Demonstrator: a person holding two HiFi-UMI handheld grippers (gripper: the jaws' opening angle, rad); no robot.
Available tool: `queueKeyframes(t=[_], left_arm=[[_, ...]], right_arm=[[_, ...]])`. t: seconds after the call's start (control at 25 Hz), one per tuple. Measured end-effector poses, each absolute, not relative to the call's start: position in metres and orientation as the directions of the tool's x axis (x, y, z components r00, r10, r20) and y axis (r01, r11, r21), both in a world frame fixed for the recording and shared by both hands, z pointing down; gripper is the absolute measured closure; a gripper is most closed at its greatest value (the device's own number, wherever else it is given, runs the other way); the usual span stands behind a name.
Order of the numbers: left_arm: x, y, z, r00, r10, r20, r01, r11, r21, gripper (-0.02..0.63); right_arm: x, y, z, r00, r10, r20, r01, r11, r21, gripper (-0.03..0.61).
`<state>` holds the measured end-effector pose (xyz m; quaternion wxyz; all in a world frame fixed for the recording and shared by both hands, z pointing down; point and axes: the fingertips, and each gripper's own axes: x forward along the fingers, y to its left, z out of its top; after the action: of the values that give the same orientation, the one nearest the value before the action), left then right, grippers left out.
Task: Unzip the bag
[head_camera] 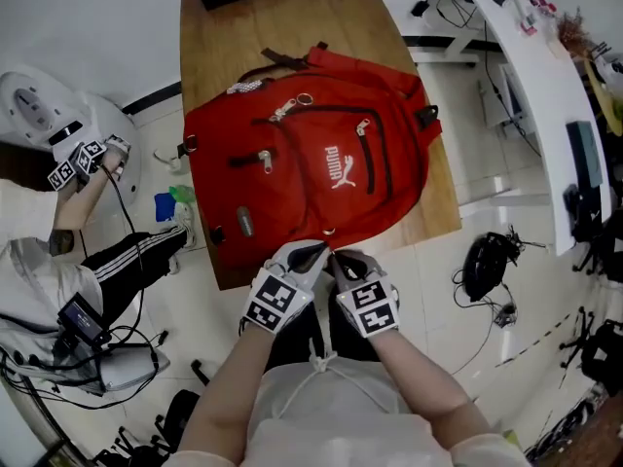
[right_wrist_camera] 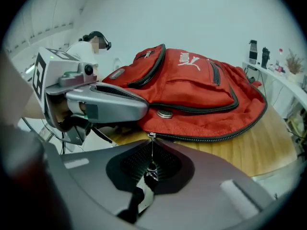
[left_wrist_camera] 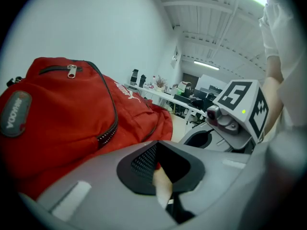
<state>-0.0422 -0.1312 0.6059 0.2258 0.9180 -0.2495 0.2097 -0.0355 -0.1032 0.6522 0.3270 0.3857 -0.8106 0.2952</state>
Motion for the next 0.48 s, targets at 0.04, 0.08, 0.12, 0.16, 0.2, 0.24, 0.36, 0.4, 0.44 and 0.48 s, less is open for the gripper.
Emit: queueKeyframes(t=[0.04, 0.08, 0.12, 0.16, 0.2, 0.24, 0.36, 0.4, 0.44, 0.48], left_arm=[[-0.040, -0.132, 0.609, 0.783, -0.360, 0.507, -0.556, -0.770, 0.312, 0.607], [-0.037, -0.133, 0.612, 0.777, -0.356, 0.519, -0.560, -0.768, 0.312, 0.607], [-0.035, -0.133, 0.615, 0.770, -0.353, 0.531, -0.564, -0.765, 0.310, 0.607], [-0.034, -0.133, 0.618, 0.763, -0.352, 0.542, -0.569, -0.763, 0.305, 0.607], [-0.033, -0.134, 0.620, 0.758, -0.354, 0.548, -0.573, -0.762, 0.301, 0.607], [-0.033, -0.134, 0.622, 0.755, -0.357, 0.551, -0.577, -0.761, 0.298, 0.607], [-0.033, -0.134, 0.625, 0.745, -0.358, 0.562, -0.582, -0.760, 0.288, 0.607], [-0.033, -0.134, 0.626, 0.741, -0.358, 0.569, -0.584, -0.761, 0.282, 0.607], [-0.033, -0.134, 0.627, 0.735, -0.359, 0.575, -0.588, -0.760, 0.276, 0.607], [-0.033, -0.135, 0.628, 0.728, -0.362, 0.582, -0.593, -0.759, 0.270, 0.607]], right_arm=[[-0.034, -0.103, 0.652, -0.500, -0.419, 0.758, -0.813, 0.528, -0.244, 0.566], [-0.033, -0.102, 0.652, -0.509, -0.406, 0.759, -0.806, 0.533, -0.255, 0.566], [-0.033, -0.102, 0.652, -0.517, -0.394, 0.760, -0.798, 0.543, -0.262, 0.566], [-0.033, -0.103, 0.652, -0.525, -0.383, 0.760, -0.788, 0.556, -0.265, 0.568], [-0.032, -0.103, 0.652, -0.533, -0.373, 0.759, -0.777, 0.572, -0.264, 0.568], [-0.031, -0.104, 0.652, -0.538, -0.363, 0.761, -0.764, 0.591, -0.259, 0.568], [-0.021, -0.106, 0.654, -0.538, -0.331, 0.775, -0.732, 0.638, -0.236, 0.568], [-0.015, -0.107, 0.654, -0.541, -0.324, 0.776, -0.728, 0.641, -0.241, 0.568], [-0.010, -0.108, 0.654, -0.549, -0.319, 0.773, -0.726, 0.641, -0.251, 0.568], [-0.006, -0.110, 0.654, -0.558, -0.314, 0.769, -0.722, 0.640, -0.263, 0.568]])
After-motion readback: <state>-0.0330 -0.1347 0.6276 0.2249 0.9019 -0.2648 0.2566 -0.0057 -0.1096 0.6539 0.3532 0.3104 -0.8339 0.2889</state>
